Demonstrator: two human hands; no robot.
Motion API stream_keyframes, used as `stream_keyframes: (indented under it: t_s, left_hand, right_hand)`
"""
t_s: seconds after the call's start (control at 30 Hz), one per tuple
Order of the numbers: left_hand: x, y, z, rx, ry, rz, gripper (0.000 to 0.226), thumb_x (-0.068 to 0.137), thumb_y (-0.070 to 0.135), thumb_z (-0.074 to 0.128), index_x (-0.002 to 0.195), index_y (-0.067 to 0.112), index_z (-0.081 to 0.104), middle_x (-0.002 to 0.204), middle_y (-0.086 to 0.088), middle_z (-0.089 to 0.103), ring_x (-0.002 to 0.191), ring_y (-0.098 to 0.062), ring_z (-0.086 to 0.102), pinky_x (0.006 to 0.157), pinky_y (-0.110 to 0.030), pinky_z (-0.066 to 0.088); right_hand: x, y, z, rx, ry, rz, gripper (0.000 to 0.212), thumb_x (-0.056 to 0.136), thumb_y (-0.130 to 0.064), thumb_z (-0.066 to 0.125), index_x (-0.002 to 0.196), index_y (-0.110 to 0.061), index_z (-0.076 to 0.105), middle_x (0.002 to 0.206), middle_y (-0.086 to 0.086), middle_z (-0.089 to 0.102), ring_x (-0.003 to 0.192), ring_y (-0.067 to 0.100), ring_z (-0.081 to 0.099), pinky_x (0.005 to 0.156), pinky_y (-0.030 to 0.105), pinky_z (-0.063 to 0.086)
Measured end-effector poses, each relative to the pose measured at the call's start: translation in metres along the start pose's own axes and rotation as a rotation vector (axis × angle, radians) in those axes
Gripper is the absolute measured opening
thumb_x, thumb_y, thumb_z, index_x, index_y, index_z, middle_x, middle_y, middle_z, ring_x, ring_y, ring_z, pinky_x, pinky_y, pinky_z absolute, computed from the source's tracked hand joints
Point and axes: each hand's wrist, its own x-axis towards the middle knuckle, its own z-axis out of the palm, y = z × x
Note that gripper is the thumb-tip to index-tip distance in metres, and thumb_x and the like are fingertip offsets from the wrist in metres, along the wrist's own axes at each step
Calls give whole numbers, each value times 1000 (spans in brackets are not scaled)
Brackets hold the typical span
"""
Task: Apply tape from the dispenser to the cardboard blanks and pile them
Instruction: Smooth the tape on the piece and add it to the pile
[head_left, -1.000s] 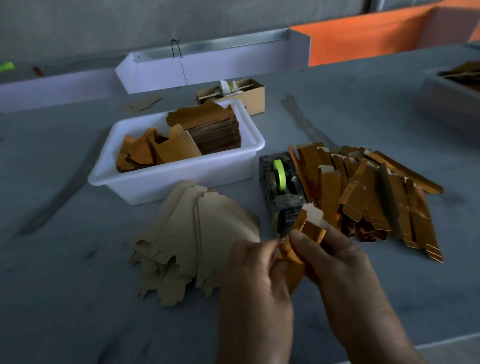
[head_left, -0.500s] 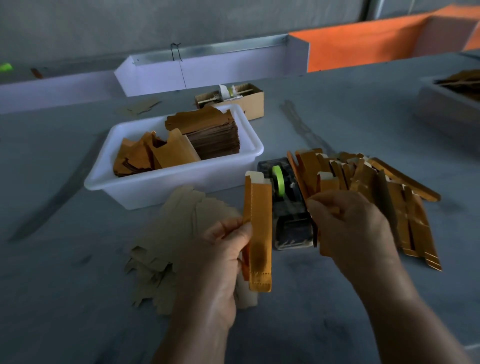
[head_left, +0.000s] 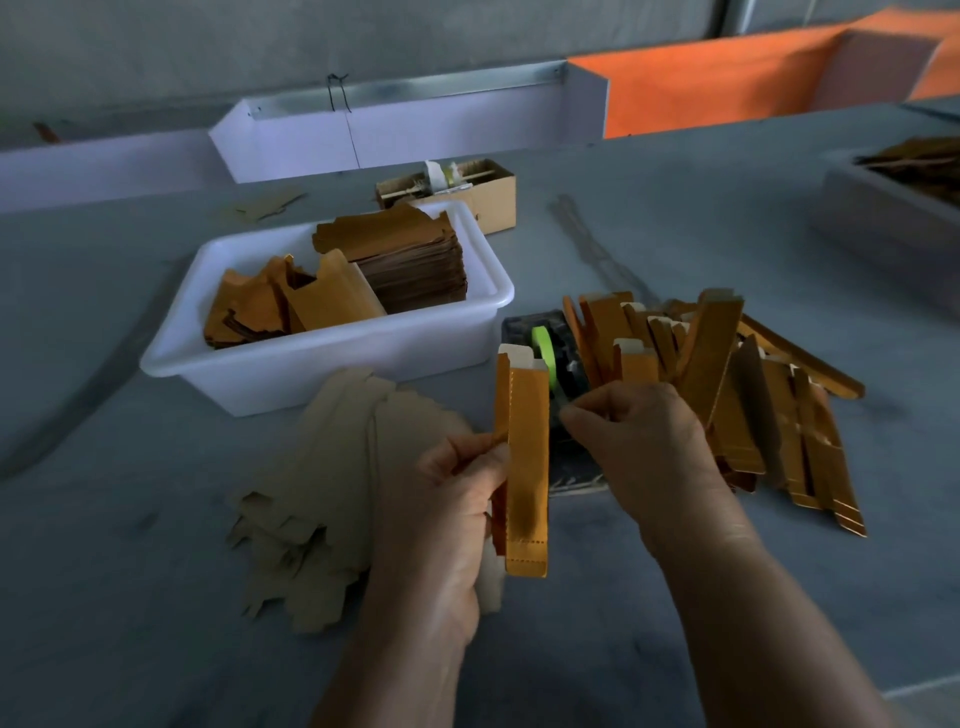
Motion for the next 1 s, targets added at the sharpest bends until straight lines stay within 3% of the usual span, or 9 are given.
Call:
stream_keyframes:
  t_s: [0.1, 0.2, 0.3, 0.37, 0.47, 0.57, 0.8, 0.87, 1.0]
  left_hand:
    - [0, -3, -2, -6, 18, 7, 16, 86, 8, 64, 72, 16, 66, 57, 3, 65, 45, -2, 57, 39, -14, 43]
    - [-1, -4, -6, -14, 22, 39, 18, 87, 6, 62, 71, 14, 62, 50, 5, 58, 36, 0, 46, 33, -12, 33]
    - [-1, -5, -12, -5, 20, 68, 23, 88, 6, 61, 68, 16, 65, 51, 4, 58, 37, -1, 46, 34, -12, 33]
    - [0, -5, -13, 3, 20, 80, 27, 87, 7, 62, 64, 20, 69, 55, 5, 62, 44, -2, 53, 37, -13, 37]
    - [-2, -4, -9, 22, -10, 101, 25, 86, 8, 63, 65, 21, 70, 57, 6, 63, 47, -1, 54, 40, -13, 39]
    - [-4, -1, -3, 65, -63, 159, 19, 87, 8, 63, 71, 18, 64, 54, 6, 57, 44, 1, 48, 37, -11, 34]
    - [-2, 1, 9, 179, -184, 193, 14, 90, 12, 60, 79, 20, 61, 57, 16, 61, 51, 7, 54, 44, -7, 38]
    - [0, 0, 13, 210, -196, 167, 13, 90, 13, 60, 80, 23, 61, 62, 18, 62, 57, 8, 57, 49, -6, 42]
    - [5, 2, 15, 264, -207, 163, 14, 90, 12, 61, 80, 23, 61, 70, 13, 62, 61, 8, 58, 54, -8, 43]
  right_hand:
    - [-5, -2, 6, 262, 108, 29, 5, 85, -28, 65, 80, -27, 65, 112, 4, 56, 102, 20, 55, 81, 32, 50]
    - [-17, 1, 6, 498, 158, 58, 7, 83, -26, 67, 77, -30, 65, 115, -2, 54, 105, 15, 54, 76, 23, 48]
    - [-31, 9, 6, 231, 213, -53, 13, 82, -30, 65, 72, -36, 59, 114, -10, 47, 112, 14, 47, 86, 29, 47]
    - [-36, 11, 7, 119, 253, -123, 23, 82, -29, 65, 69, -41, 52, 112, -13, 43, 112, 13, 43, 84, 23, 42]
    - [-38, 11, 8, 100, 290, -160, 27, 83, -25, 66, 69, -41, 49, 112, -14, 39, 110, 9, 41, 76, 11, 33]
    - [-40, 14, 11, 127, 301, -159, 22, 83, -21, 66, 69, -33, 53, 112, -12, 41, 109, 10, 43, 73, 10, 33]
    - [-43, 21, 17, 158, 286, -128, 11, 83, -18, 66, 73, -21, 61, 114, -9, 48, 109, 14, 50, 87, 37, 49]
    - [-42, 22, 17, 136, 289, -135, 10, 84, -19, 66, 75, -21, 61, 114, -9, 49, 108, 14, 51, 85, 33, 49]
    - [-42, 25, 17, 94, 297, -167, 11, 84, -18, 67, 77, -23, 61, 109, -12, 49, 100, 10, 52, 75, 13, 41]
